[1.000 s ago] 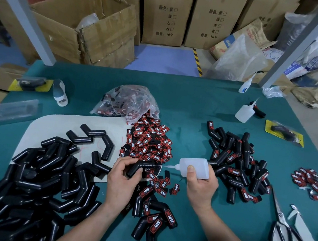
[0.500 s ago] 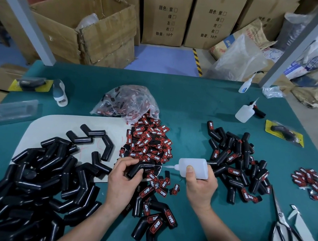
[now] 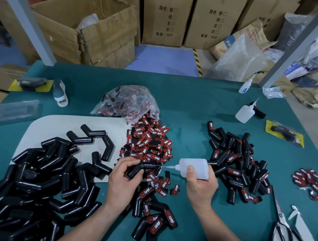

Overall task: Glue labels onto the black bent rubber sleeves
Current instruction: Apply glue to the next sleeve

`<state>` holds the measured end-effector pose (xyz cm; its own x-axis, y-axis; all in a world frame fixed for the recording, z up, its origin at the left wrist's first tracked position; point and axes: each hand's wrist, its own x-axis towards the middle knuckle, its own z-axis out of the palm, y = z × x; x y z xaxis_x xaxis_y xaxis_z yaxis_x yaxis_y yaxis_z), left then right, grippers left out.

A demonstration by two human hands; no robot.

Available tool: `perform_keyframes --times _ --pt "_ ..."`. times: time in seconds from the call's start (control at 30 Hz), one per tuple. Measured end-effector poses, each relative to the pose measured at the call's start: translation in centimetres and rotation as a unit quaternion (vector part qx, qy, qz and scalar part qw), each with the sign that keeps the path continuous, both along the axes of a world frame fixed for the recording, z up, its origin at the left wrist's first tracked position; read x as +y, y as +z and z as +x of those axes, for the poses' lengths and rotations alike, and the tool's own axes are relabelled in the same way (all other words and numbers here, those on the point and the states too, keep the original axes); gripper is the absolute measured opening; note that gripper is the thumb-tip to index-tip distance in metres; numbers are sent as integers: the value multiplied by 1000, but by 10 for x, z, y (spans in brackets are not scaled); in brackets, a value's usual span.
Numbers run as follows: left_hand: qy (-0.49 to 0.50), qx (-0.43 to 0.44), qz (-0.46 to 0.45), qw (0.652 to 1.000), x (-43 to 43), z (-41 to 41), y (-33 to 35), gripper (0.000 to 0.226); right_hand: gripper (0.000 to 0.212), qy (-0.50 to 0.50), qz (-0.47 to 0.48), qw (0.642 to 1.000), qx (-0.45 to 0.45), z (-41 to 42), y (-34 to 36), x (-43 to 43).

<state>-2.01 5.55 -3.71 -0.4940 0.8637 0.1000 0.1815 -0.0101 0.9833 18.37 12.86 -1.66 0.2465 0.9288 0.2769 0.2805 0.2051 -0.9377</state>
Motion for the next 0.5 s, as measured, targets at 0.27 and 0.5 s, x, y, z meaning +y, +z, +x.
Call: perform_keyframes --times 0.27,0.5 --pt "-1 7 -1 1000 0 1 3 37 54 0 12 1000 -10 0 -2 -1" --pt "-1 -2 2 1000 1 0 0 39 45 -1 1 1000 3 1 -2 0"
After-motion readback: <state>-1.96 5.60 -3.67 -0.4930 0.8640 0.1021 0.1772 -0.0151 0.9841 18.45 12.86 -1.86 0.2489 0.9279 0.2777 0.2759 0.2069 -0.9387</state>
